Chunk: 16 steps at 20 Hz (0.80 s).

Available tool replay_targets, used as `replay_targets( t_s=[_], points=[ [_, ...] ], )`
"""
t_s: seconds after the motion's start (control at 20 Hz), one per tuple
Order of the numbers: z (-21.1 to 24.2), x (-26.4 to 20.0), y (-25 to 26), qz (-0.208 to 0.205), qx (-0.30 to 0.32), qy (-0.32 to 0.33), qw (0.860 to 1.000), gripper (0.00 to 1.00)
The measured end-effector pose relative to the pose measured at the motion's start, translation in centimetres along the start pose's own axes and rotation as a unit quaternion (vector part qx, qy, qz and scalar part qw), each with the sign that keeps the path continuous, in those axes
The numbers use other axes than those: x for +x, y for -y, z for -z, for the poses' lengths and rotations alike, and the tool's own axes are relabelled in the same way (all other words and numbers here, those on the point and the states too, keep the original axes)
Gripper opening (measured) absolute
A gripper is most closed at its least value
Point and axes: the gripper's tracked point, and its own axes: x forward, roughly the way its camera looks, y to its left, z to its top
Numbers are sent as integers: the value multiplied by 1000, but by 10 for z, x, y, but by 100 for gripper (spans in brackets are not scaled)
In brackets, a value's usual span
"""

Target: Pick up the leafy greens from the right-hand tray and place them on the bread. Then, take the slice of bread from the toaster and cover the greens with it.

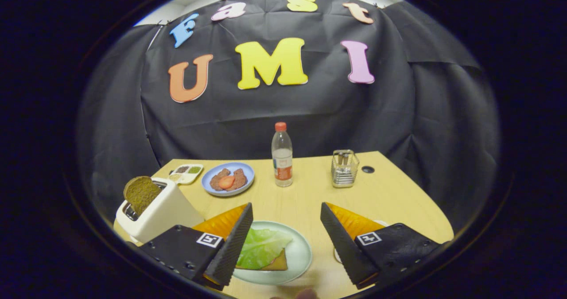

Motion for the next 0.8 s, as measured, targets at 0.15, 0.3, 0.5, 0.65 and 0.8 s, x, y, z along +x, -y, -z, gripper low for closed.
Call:
replay_targets(
  t_s=[0.15,0.3,0.5,0.65,0.8],
  points=[
    [-23,-23,11,15,-13,22,1000,95],
    [-51,-49,13,30,-36,50,998,95],
    [-80,-85,-15,20,-45,79,996,96],
    [-91,-101,-53,3,-37,89,995,95],
    [-87,-108,-103,-26,-23,76,997,95]
  ],
)
